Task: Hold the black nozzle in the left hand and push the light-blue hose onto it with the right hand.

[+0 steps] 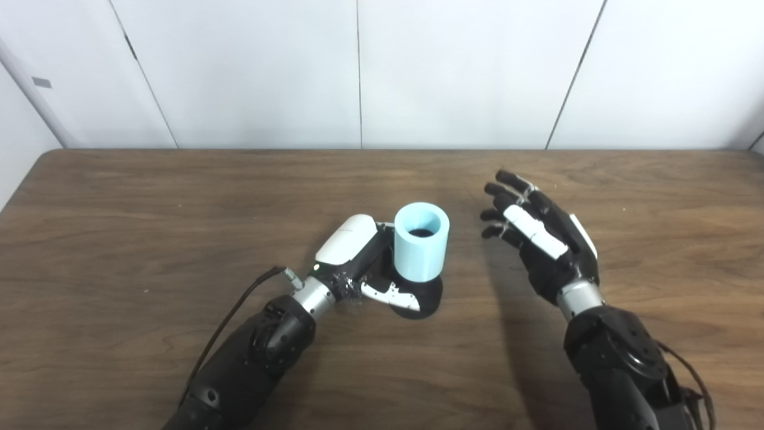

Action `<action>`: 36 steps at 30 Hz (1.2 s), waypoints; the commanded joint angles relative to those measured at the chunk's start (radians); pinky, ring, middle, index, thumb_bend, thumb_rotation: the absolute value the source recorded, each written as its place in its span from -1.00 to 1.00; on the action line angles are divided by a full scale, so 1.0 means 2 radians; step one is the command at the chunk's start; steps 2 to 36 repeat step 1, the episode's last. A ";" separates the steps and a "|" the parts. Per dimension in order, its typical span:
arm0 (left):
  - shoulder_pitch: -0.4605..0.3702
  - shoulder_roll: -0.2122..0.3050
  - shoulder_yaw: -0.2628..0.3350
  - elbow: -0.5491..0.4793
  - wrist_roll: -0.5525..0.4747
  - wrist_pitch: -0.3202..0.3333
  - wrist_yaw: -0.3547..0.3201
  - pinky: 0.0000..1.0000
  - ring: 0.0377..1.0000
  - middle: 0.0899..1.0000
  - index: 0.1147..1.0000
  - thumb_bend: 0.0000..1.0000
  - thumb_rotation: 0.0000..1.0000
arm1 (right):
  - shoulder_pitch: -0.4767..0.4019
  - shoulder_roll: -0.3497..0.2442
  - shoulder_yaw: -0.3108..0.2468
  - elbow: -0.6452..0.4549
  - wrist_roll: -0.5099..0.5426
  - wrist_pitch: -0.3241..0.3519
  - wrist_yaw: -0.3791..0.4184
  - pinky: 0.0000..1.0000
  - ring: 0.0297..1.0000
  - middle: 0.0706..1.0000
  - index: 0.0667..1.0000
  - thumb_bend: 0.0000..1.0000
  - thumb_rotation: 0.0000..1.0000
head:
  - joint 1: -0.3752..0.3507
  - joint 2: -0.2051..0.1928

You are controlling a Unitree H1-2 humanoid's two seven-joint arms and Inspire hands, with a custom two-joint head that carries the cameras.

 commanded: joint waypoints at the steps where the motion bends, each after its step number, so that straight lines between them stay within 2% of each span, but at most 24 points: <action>1: 0.032 0.018 -0.017 0.006 0.029 0.049 -0.059 -0.18 -0.17 -0.10 -0.11 0.01 -1.00 | -0.007 0.007 0.003 -0.006 -0.010 -0.001 0.012 -0.36 -0.14 0.28 0.40 0.08 -0.58 | 0.000 -0.001; 36: 0.032 0.018 -0.017 0.006 0.029 0.049 -0.059 -0.18 -0.17 -0.10 -0.11 0.01 -1.00 | -0.007 0.007 0.003 -0.006 -0.010 -0.001 0.012 -0.36 -0.14 0.28 0.40 0.08 -0.58 | 0.000 -0.001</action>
